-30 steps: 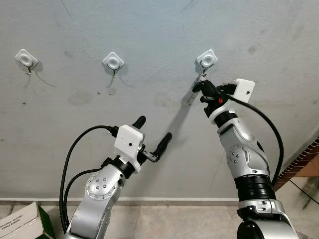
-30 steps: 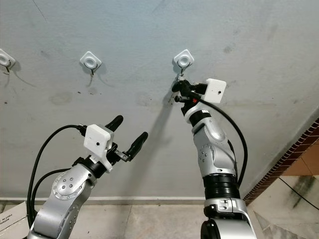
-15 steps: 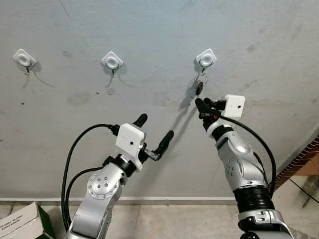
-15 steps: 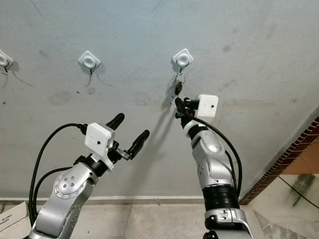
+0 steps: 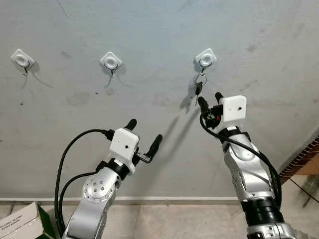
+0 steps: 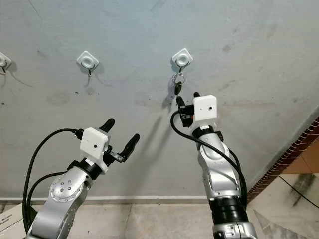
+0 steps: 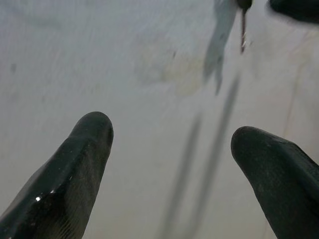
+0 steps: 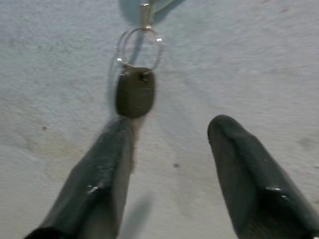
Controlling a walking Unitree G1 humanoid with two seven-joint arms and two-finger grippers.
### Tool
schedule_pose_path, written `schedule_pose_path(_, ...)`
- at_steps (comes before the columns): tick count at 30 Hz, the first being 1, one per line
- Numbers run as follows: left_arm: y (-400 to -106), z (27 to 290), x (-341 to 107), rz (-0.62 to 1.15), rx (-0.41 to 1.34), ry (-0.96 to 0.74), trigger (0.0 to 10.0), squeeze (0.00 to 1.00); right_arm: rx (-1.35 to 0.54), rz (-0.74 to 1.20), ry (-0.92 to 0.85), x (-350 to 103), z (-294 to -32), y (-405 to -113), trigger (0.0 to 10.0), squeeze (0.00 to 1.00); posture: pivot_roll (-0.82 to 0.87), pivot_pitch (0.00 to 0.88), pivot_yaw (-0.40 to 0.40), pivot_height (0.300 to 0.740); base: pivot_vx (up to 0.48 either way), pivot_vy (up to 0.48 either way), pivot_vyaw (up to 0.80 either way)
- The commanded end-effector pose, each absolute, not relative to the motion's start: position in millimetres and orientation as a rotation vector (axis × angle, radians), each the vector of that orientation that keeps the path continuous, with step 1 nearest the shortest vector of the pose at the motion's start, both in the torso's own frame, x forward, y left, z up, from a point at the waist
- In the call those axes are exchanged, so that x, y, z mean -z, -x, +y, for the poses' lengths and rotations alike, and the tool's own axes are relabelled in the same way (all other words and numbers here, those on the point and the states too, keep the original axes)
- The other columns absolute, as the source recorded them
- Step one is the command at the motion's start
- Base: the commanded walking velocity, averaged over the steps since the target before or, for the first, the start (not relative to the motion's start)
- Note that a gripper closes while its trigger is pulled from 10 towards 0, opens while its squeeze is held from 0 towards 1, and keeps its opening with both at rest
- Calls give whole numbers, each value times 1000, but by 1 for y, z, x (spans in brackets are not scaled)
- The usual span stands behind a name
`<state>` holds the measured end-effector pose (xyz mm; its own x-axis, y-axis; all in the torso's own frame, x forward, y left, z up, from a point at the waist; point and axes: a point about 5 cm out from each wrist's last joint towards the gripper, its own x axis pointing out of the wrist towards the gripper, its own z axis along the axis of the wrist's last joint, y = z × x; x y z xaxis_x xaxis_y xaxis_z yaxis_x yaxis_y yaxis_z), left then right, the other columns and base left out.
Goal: Hang keys on a hook
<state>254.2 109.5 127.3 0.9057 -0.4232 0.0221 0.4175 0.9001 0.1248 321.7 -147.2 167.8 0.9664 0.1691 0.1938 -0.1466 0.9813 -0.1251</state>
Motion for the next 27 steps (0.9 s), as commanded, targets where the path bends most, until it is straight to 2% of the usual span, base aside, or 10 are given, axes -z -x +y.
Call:
schedule_pose_path(1, -252, 115, -126, -31, 389, -122, 10000, 0, -144, -195, 108, -170, -150, -315, 10000, 1000, 73, 0, 14, 740, 0, 0, 0)
schedule_pose_path(7, -245, 120, -120, 7, 328, -119, 10000, 0, -125, -152, 157, -160, -158, -300, 10000, 1000, 74, 0, 12, 740, 0, 0, 0)
schedule_pose_path(13, -242, 136, -114, 47, 213, -153, 10000, 0, -75, -48, 71, -143, -167, -290, 10000, 1000, 76, 0, 9, 740, 0, 0, 0)
schedule_pose_path(23, -246, 135, -118, 36, 244, -128, 10000, 0, -101, -25, 63, -141, -159, -286, 10000, 996, 73, 0, 15, 740, 0, 0, 0)
schedule_pose_path(24, -247, 136, -118, 38, 241, -130, 10000, 0, -108, -24, 61, -141, -158, -286, 10000, 0, 72, 0, 15, 740, 0, 0, 0)
schedule_pose_path(27, -247, 136, -118, 47, 233, -117, 10000, 0, -124, -25, 62, -142, -155, -285, 10000, 0, 73, 0, 14, 740, 0, 0, 0)
